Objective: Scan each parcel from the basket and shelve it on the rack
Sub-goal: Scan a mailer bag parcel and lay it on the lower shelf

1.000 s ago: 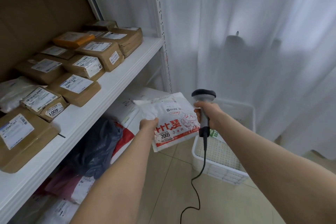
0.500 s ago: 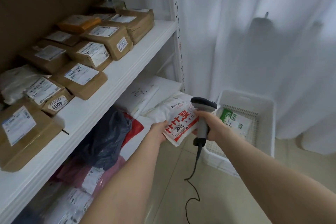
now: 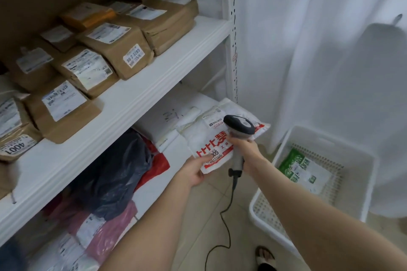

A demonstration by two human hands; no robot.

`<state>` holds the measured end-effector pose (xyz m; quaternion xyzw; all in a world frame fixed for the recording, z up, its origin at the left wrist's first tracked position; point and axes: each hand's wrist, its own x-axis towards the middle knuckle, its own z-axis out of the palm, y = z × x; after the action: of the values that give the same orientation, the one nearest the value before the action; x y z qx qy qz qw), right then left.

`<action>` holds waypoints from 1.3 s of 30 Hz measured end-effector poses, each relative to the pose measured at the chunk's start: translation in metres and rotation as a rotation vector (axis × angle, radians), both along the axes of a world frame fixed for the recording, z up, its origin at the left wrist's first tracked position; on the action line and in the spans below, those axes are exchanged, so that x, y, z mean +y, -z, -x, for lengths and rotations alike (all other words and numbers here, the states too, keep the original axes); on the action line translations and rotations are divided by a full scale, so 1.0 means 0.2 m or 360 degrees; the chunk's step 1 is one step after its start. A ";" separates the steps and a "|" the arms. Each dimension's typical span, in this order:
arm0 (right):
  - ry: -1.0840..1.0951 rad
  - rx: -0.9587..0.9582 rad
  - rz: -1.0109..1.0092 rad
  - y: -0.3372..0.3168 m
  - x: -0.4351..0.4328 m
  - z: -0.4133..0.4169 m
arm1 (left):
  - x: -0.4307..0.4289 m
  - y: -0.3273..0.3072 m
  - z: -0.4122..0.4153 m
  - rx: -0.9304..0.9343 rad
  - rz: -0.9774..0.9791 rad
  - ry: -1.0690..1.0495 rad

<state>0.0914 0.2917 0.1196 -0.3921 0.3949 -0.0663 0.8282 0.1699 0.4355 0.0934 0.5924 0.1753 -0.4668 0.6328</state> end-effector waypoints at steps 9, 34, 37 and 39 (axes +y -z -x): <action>-0.0002 0.0079 -0.0190 0.29 -0.18 -0.43 | -0.09 0.27 -0.37 -0.0230 -0.0086 -0.0425; -0.0250 -0.0017 0.0011 0.70 0.10 -1.27 | 0.15 0.70 -1.04 -0.0667 -0.0516 -0.0907; -0.0322 -0.0110 0.0067 0.73 0.18 -1.45 | 0.24 0.73 -1.22 -0.0773 -0.0480 -0.1001; -0.0383 -0.0145 0.0091 0.74 0.23 -1.55 | 0.29 0.74 -1.33 -0.0914 -0.0523 -0.1063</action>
<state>0.4022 0.3377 -0.0288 -0.4567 0.3050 0.0044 0.8357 0.4352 0.4931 -0.0545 0.7010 0.2459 -0.0209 0.6691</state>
